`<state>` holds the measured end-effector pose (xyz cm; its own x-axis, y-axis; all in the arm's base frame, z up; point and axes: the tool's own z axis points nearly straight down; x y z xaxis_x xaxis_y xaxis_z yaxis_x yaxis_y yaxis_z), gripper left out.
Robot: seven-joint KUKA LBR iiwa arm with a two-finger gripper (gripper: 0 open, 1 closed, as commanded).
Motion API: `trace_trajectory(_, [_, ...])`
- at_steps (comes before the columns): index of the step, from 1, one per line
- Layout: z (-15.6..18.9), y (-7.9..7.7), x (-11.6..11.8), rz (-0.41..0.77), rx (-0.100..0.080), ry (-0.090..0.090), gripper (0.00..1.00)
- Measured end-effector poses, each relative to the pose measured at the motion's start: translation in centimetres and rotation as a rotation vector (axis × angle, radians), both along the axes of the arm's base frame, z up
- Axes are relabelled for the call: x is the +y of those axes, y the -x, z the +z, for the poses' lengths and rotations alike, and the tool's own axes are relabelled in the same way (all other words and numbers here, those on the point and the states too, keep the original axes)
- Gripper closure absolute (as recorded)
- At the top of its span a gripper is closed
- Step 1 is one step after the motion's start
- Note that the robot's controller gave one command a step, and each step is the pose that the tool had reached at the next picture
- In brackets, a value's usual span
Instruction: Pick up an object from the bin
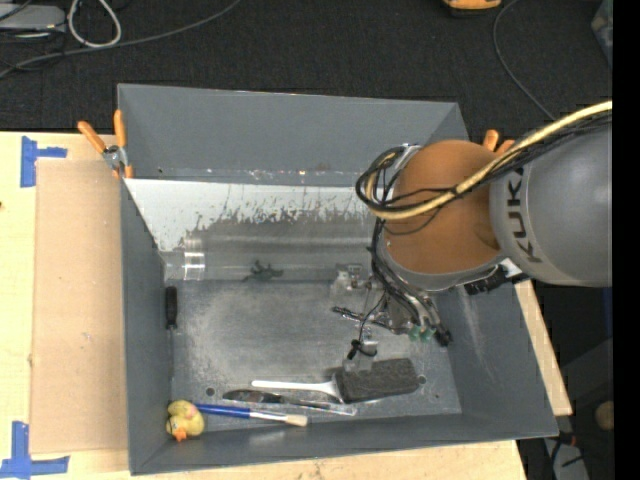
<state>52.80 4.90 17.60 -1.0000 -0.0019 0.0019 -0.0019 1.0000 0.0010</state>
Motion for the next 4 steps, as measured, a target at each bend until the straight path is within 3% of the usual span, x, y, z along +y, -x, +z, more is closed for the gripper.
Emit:
trace_trajectory(1, [-5.5, 1.7, -3.5, 0.212, -0.006, -0.001, 0.00])
trace_trajectory(2, [-4.0, 3.5, -6.3, 0.287, 0.001, -0.002, 0.00])
trace_trajectory(3, [-5.4, 3.2, -8.0, 0.341, 0.005, -0.001, 0.00])
trace_trajectory(4, [-10.8, 3.5, -8.6, 0.371, -0.001, -0.002, 0.00])
